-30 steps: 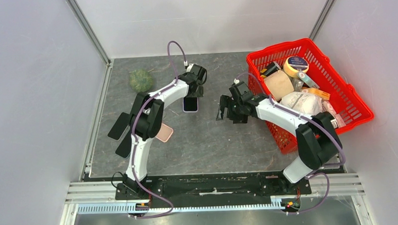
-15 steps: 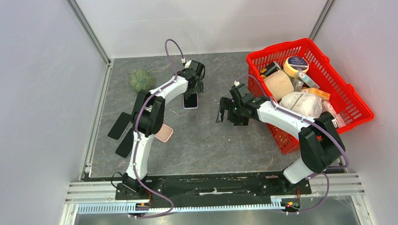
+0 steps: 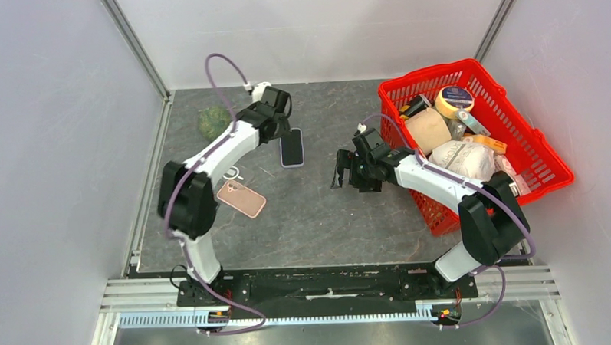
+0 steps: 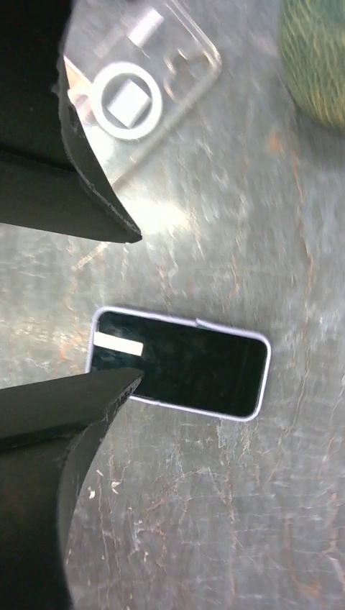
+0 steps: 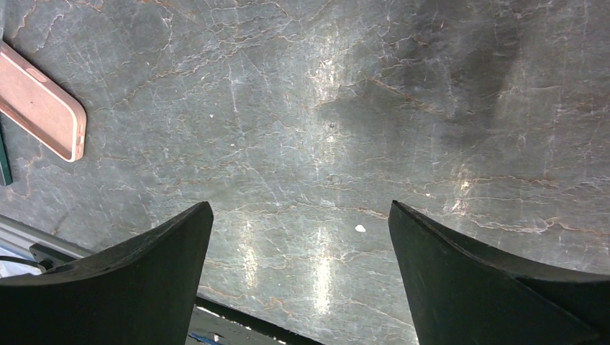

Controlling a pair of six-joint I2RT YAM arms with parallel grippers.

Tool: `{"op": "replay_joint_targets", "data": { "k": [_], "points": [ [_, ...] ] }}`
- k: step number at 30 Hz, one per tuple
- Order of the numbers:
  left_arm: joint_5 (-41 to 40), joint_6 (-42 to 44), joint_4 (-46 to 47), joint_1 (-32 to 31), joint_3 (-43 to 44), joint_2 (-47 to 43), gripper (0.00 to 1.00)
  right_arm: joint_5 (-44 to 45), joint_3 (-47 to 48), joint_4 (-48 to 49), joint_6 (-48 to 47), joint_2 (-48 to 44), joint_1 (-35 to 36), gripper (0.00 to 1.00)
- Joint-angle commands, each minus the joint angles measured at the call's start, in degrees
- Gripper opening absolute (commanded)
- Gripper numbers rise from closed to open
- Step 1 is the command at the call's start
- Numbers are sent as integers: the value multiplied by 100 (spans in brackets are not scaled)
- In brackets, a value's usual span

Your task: Put the phone into the phone case

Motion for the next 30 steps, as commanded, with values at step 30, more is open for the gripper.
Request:
{"op": "replay_joint_targets", "data": {
  "k": [30],
  "points": [
    [268, -2413, 145, 2518, -2878, -1532, 40, -251, -508, 746, -258, -53, -2, 92]
  ]
}}
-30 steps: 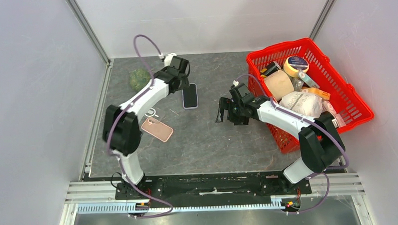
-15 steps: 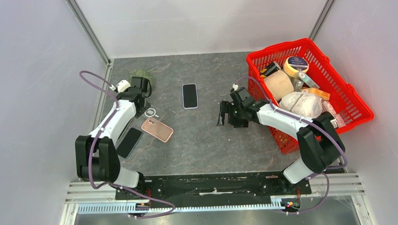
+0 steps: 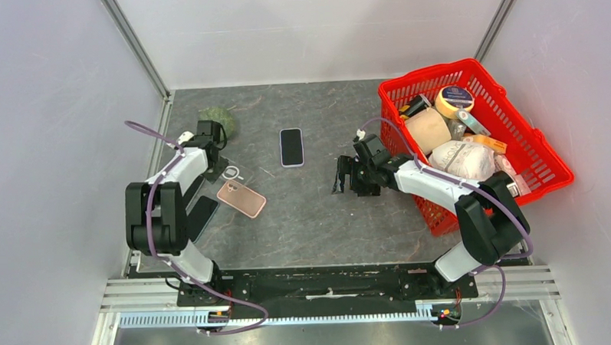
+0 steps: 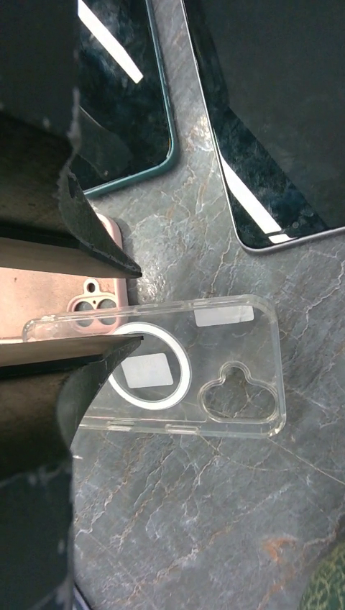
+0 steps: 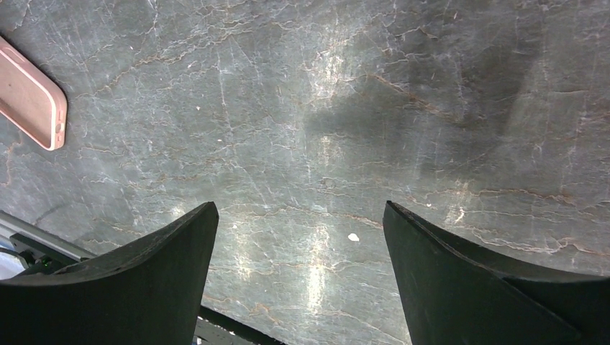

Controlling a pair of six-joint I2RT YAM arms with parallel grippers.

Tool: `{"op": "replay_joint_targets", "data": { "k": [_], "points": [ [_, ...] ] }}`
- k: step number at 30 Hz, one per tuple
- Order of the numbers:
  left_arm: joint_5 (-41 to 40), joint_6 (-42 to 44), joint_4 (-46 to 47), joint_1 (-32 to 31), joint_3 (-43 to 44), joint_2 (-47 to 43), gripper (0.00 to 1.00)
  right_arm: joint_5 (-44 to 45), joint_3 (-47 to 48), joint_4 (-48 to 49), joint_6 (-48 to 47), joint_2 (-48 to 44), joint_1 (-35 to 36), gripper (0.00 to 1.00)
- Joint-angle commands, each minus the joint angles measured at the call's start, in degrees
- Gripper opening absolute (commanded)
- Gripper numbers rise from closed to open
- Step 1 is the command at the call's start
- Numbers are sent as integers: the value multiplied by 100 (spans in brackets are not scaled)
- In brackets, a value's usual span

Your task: Put the phone into the phone case

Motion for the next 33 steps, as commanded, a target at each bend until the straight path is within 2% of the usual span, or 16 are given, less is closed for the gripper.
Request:
{"op": "replay_joint_targets", "data": {
  "k": [1, 10, 12, 18, 28, 33],
  "points": [
    [5, -270, 342, 46, 125, 264, 40, -21, -37, 193, -55, -50, 4, 92],
    [-19, -339, 408, 151, 192, 708, 34, -29, -45, 194, -61, -18, -2, 92],
    [-21, -358, 413, 151, 191, 749, 29, -5, -45, 185, -76, -18, -1, 92],
    [17, -327, 440, 151, 195, 688, 2, -9, -37, 189, -62, 6, -2, 92],
    [515, 360, 738, 31, 118, -156, 2, 51, -45, 210, -36, -11, -2, 91],
    [708, 642, 795, -451, -161, -751, 2, 100, -45, 210, -18, -1, -2, 91]
  ]
}}
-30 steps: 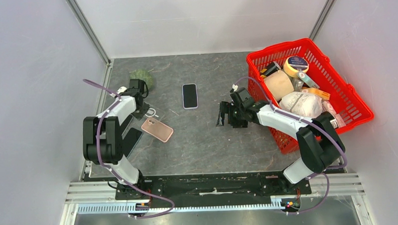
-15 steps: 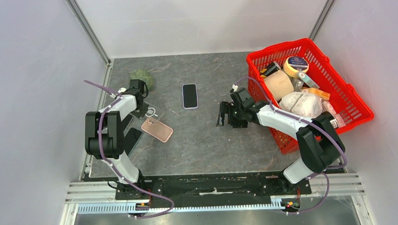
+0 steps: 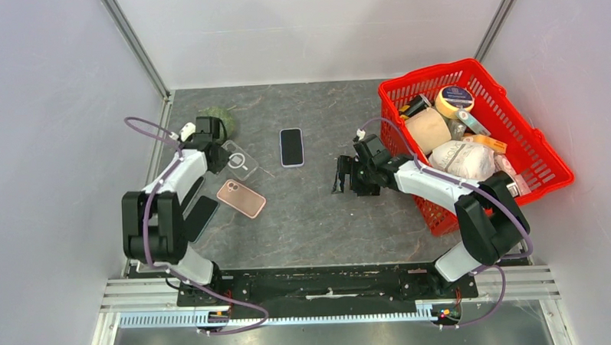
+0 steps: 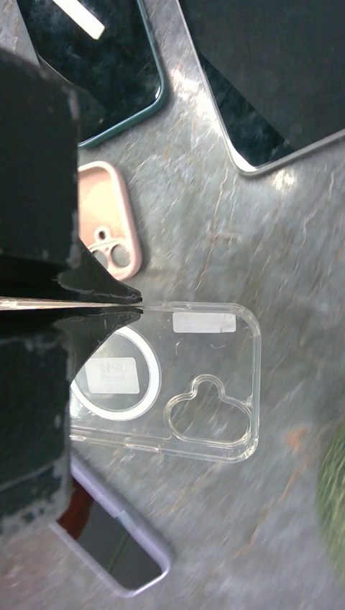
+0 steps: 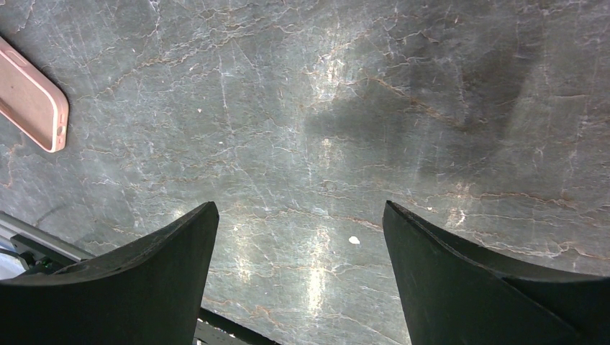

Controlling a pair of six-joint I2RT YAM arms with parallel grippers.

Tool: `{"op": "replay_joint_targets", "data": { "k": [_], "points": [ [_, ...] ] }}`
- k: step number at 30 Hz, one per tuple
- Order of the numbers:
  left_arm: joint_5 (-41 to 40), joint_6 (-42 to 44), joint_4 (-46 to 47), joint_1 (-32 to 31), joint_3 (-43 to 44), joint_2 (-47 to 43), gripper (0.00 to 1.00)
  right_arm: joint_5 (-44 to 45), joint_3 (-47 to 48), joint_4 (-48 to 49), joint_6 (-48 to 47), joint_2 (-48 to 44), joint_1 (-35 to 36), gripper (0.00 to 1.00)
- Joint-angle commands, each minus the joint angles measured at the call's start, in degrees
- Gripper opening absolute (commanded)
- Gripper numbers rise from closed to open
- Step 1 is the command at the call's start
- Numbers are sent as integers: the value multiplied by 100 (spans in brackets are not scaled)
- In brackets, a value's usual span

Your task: Put the phone into the phone case

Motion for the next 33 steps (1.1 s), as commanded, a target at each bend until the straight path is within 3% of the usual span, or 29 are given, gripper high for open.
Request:
{"op": "replay_joint_targets", "data": {
  "k": [1, 9, 16, 21, 28, 31, 33],
  "points": [
    [224, 500, 293, -532, -255, -724, 2, 113, -19, 131, -6, -13, -2, 91],
    [355, 745, 358, -2153, -818, -1207, 2, 142, -19, 128, -4, -20, -4, 91],
    [292, 449, 597, -3552, -913, -822, 2, 197, -9, 96, -21, -7, -2, 91],
    [239, 311, 893, -4219, -790, -214, 2, 213, -11, 84, -17, -10, 0, 91],
    [48, 37, 1017, -4627, -655, 350, 2, 219, -28, 67, -26, -76, -2, 91],
    [-31, -33, 970, -4702, -635, 414, 12, 209, -29, 70, -26, -83, 2, 91],
    [-92, -68, 898, -4716, -625, 409, 27, 200, -28, 69, -33, -96, -2, 92]
  ]
}}
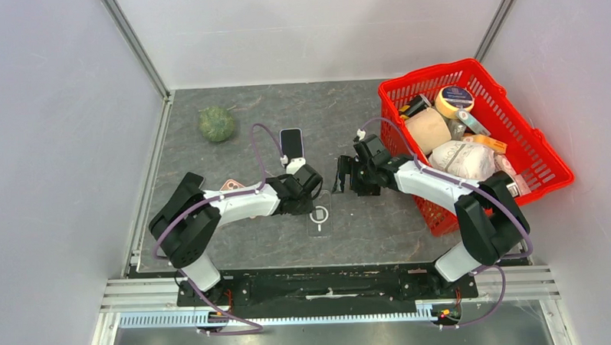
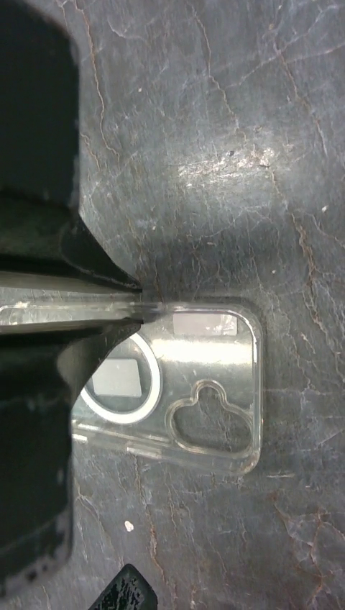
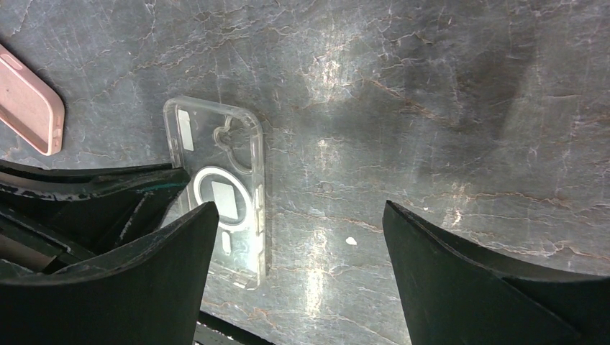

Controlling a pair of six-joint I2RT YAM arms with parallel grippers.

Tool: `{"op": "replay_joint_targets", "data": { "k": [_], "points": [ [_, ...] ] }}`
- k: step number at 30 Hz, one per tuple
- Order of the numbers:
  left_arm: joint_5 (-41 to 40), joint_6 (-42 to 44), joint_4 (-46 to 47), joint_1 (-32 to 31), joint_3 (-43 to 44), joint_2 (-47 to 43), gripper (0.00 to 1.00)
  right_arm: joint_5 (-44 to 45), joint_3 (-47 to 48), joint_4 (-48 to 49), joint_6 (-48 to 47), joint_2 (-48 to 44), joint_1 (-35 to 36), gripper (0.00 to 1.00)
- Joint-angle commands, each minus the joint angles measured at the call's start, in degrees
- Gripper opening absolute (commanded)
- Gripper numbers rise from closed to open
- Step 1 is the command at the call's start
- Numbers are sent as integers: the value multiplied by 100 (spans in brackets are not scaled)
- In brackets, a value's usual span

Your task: Put the phone into the phone case

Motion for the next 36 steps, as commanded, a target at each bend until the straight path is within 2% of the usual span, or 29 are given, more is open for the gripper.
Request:
{"op": "replay_joint_targets", "data": {
  "k": [1, 3, 6, 9, 15, 25, 30, 36],
  "points": [
    [-297, -297, 35, -67, 172, 19, 33, 95, -19, 66, -35, -101, -2, 92],
    [-415, -321, -105, -67, 187, -64, 48, 79, -19, 69, -37, -117, -2, 93],
    [-736, -384, -444, -58, 286, -273, 65, 53, -24, 64, -40, -130, -1, 97],
    [-1052, -493, -830, 21, 377, -594, 74, 22, -28, 75, -44, -147, -6, 97],
    [-1517, -1037, -1792, 720, 373, -1289, 75, 14, -38, 63, -47, -236, -2, 97],
    [-1324, -1525, -2688, 3272, -33, -2320, 76, -51, -71, 41, -46, -409, -3, 97],
    [-1316, -1542, -2792, 4368, -311, -2568, 77, -49, -98, 42, -51, -454, -7, 97],
    [-523, -1358, -2230, 5963, -976, -2833, 77, -102, -133, 63, -44, -429, -11, 97]
  ]
}}
